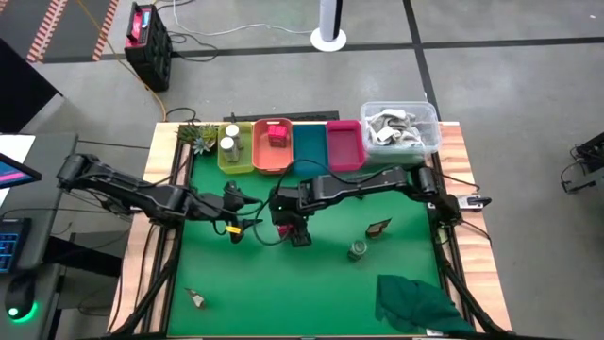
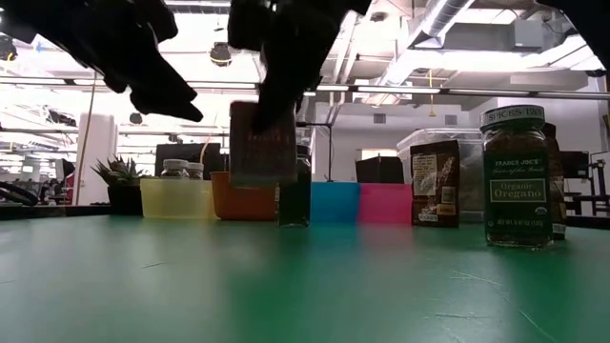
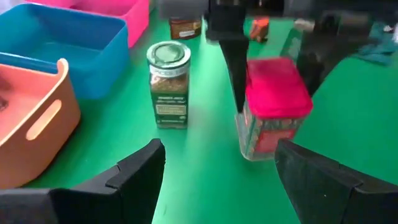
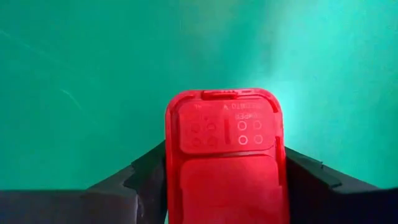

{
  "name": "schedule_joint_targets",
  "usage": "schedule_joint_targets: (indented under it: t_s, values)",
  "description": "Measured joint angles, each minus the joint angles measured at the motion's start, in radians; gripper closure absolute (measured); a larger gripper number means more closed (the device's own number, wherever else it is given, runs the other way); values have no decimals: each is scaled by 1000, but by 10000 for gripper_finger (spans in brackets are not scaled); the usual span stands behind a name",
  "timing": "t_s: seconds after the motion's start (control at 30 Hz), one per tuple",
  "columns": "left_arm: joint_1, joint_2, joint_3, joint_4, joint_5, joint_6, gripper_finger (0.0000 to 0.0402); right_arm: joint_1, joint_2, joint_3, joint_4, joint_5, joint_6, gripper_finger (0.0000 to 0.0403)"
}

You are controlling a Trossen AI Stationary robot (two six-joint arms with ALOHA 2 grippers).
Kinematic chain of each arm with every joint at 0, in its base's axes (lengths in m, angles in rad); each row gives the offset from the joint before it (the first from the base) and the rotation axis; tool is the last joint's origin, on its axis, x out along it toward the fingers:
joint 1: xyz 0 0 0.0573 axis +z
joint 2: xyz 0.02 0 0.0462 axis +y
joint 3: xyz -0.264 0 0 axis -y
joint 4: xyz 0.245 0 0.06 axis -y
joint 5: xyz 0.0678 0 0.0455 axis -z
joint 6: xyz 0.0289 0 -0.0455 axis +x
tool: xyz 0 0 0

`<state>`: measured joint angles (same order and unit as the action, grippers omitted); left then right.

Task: Sort spices by type
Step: Put the red seasoning bottle into the orange bin

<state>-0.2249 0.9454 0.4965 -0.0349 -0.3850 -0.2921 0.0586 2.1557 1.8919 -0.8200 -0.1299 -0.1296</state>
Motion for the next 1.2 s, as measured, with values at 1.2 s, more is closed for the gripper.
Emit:
schedule_joint_targets:
  t_s: [1.2]
  values:
    - [-76, 76, 0, 196, -77, 107, 111, -20, -95, 44, -380, 238, 94, 36]
